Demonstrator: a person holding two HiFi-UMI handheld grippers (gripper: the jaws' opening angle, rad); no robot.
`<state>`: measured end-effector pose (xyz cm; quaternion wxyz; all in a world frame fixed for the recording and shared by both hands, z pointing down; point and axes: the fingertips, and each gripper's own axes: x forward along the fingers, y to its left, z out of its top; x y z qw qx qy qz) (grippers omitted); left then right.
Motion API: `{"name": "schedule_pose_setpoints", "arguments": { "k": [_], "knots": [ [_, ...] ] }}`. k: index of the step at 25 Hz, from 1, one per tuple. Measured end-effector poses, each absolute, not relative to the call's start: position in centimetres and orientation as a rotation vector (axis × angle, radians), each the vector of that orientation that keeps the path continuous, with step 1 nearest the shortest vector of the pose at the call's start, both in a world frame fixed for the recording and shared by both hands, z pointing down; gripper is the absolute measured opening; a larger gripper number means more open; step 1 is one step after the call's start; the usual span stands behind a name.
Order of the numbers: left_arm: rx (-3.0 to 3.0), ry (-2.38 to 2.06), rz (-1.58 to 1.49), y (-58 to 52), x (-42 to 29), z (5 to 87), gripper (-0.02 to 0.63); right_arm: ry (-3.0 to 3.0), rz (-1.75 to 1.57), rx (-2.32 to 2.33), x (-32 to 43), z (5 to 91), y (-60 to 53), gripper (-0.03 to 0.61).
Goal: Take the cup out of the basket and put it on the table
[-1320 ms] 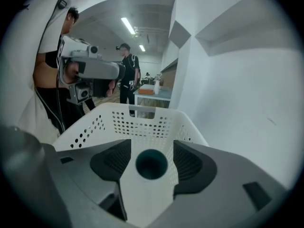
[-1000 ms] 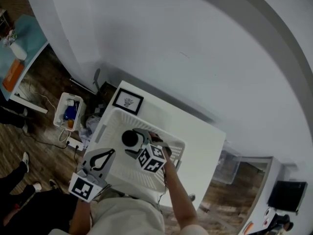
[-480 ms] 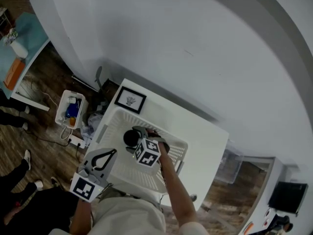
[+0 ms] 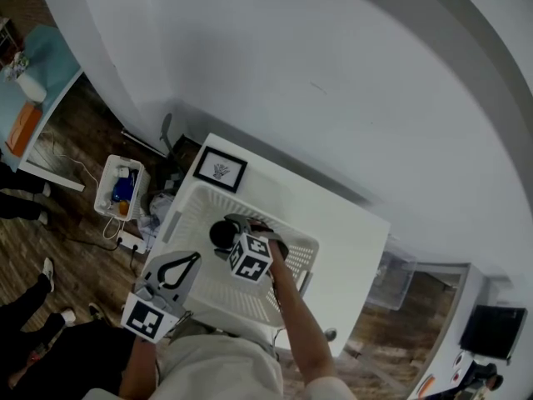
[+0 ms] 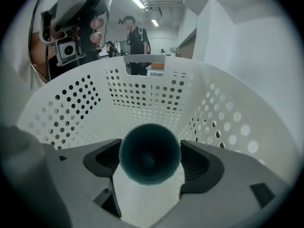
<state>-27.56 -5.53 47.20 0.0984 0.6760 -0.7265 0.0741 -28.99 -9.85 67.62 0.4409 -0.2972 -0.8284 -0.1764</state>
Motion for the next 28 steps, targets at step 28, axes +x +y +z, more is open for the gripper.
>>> {"name": "schedule_pose_setpoints", "arguments": {
  "k": [28],
  "knots": [
    [2.111,-2.096,0.216,-6.6,-23.9,45.5,0.002,-2.207,-0.346,-0.628,-24.5,57.1,-10.9,0.382]
  ]
}}
